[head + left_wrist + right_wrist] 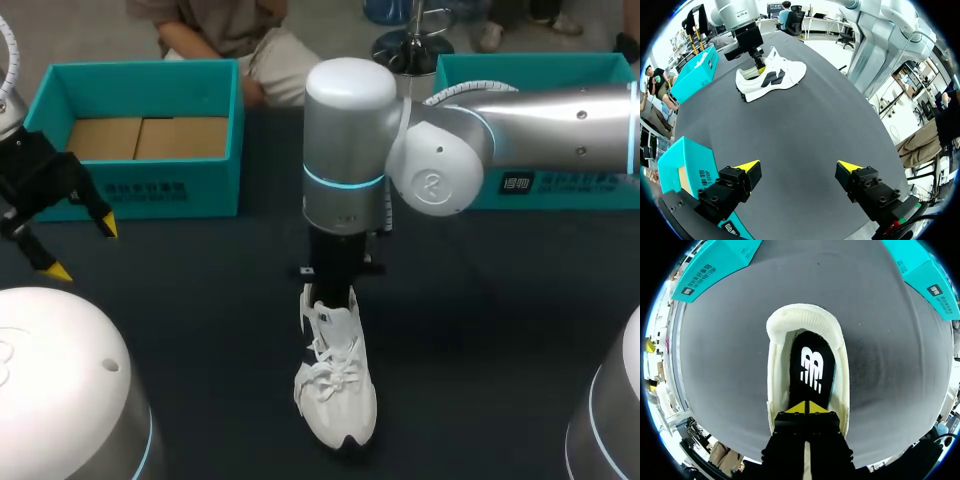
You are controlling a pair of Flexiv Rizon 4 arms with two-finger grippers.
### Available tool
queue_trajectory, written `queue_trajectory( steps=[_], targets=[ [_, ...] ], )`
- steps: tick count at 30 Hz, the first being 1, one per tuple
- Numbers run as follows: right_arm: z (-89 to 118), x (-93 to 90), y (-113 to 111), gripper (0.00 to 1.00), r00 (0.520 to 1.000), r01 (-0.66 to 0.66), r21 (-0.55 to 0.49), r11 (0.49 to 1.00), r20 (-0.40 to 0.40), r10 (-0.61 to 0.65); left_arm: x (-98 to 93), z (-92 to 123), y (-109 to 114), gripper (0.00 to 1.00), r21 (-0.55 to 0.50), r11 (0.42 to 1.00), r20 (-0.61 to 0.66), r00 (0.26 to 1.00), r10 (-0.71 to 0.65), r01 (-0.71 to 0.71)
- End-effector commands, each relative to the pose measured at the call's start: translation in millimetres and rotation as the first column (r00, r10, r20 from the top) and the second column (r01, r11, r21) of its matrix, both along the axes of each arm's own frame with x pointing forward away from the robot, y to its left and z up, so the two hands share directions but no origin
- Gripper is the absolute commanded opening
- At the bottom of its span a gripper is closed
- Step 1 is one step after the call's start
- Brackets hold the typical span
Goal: Take the shoe out of the shoebox, open the shoe tongue, remove and reinsert the insole, then place the shoe into the shoebox
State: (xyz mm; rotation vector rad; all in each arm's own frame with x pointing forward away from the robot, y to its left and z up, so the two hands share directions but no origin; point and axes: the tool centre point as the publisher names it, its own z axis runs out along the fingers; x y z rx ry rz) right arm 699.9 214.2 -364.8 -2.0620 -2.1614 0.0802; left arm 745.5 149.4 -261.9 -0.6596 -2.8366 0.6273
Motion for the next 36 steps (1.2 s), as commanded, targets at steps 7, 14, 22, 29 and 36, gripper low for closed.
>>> queue_trajectory(
  steps=[7, 14, 22, 29, 36],
  targets=[
    [4.0, -2.8, 3.6, 0.0, 1.0, 0.016, -0.015, 1.0, 0.005, -0.016, -0.6, -0.2, 0.3, 1.0, 0.002, 1.0, 0.001, 1.0, 0.0, 0.0],
    [-4.7, -1.1, 2.4, 0.0, 0.999, 0.035, -0.019, 0.999, -0.003, -0.035, -0.6, -0.2, 0.3, 1.0, 0.002, 1.0, 0.001, 1.0, 0.0, 0.0],
    [-11.4, 0.7, 0.4, 0.27, 0.999, 0.046, -0.019, 0.999, -0.011, -0.047, -0.6, -0.2, 0.3, 1.0, 0.002, 1.0, 0.001, 1.0, 0.0, 0.0],
    [-11.3, 0.3, -1.3, 0.47, 0.999, 0.049, -0.022, 0.999, -0.012, -0.05, -0.6, -0.2, 0.3, 1.0, 0.002, 1.0, 0.001, 1.0, 0.0, 0.0],
    [-12.1, 0.2, -0.7, 0.78, 0.999, 0.046, -0.02, 0.999, -0.011, -0.046, -0.6, -0.2, 0.3, 1.0, 0.002, 1.0, 0.001, 1.0, 0.0, 0.0]
  ],
)
